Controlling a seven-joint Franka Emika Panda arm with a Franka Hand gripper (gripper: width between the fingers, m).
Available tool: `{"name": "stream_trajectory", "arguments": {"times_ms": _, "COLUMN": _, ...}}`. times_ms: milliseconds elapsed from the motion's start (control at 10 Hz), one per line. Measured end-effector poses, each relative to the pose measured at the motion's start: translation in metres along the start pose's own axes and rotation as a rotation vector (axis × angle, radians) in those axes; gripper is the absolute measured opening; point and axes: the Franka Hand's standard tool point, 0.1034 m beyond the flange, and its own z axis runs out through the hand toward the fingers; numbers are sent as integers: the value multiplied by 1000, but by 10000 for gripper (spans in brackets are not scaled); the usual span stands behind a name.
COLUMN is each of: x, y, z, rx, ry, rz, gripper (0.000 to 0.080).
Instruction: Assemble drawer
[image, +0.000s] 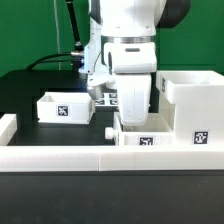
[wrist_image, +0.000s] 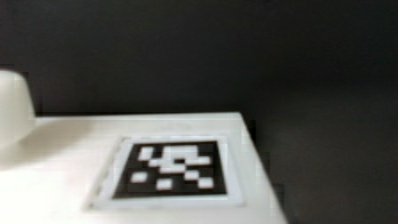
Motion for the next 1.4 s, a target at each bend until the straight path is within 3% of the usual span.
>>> {"name": "stream_trajectory", "arguments": {"times_ms": 200, "x": -1, "y": 0, "z": 0, "rx": -4, "ry": 0, "rz": 2, "gripper": 42}}
{"name": "stream_trajectory", "arguments": {"times_ms": 300, "x": -1, "y": 0, "z": 1, "rx": -23, "ry": 2, "rz": 2, "gripper": 42}}
{"name": "stream_trajectory", "arguments": {"times_ms": 1100, "x": 5, "y": 0, "z": 1, "rx": 11, "ry": -2, "rz": 12, "gripper": 42}}
{"name": "stream_trajectory", "arguments": {"times_ms": 1400, "x": 4, "y": 0, "z": 1, "rx": 10, "ry": -2, "rz": 13, "gripper": 42}}
